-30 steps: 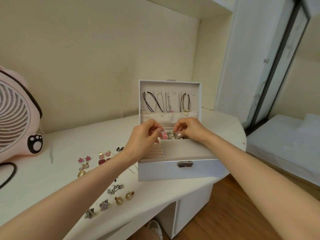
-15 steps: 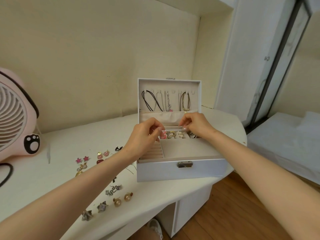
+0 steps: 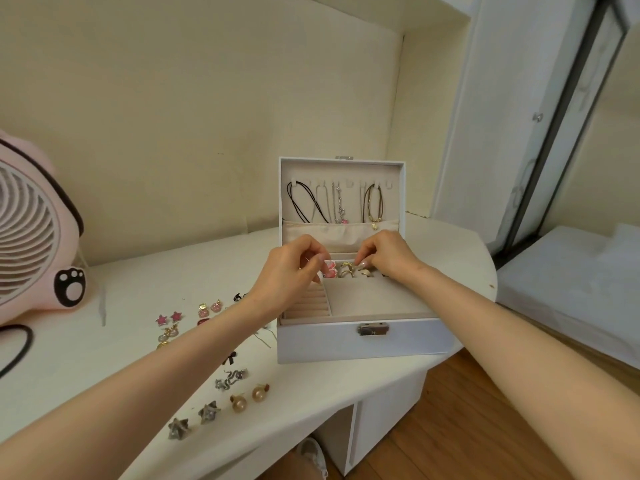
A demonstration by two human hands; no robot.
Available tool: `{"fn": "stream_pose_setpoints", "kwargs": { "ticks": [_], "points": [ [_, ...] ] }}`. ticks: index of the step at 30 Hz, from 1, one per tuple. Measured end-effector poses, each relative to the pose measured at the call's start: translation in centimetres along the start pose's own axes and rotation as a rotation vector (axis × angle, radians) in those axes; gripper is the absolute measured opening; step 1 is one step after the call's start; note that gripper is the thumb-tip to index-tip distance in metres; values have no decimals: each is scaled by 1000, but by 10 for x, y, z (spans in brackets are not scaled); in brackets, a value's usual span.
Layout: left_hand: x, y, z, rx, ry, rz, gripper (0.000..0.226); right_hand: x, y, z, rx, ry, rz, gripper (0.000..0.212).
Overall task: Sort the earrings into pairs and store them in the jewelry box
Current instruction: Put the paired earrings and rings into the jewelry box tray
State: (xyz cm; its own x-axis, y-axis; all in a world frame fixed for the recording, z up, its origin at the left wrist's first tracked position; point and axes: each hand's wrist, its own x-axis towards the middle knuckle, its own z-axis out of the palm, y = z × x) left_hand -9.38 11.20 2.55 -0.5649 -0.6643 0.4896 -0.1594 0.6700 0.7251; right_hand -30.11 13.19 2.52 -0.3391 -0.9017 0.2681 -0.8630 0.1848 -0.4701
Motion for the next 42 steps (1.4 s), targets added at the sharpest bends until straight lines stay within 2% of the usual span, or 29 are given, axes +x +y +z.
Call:
{"fn": "stream_pose_setpoints", "kwargs": {
  "ticks": [6, 12, 28, 31, 34, 42],
  "points": [
    [-1, 0, -5, -6, 4, -8, 11, -3, 5, -13, -9, 42, 25, 17],
    [-3, 2, -2, -17, -2, -6, 11, -12, 7, -20, -17, -80, 70, 14],
    [-10, 1, -17, 44, -2, -14, 11, -17, -7, -23, -34, -10, 8, 11],
    [-17, 0, -29, 84, -21, -17, 12, -23, -22, -24, 3, 20, -58, 7],
    [-27, -3, -51, 190, -54, -38, 12, -33, -51, -19, 46, 42, -170, 15],
    [-65, -25, -117, 438, -196, -265, 13, -61, -138, 27, 120, -137, -390, 13]
  ]
}}
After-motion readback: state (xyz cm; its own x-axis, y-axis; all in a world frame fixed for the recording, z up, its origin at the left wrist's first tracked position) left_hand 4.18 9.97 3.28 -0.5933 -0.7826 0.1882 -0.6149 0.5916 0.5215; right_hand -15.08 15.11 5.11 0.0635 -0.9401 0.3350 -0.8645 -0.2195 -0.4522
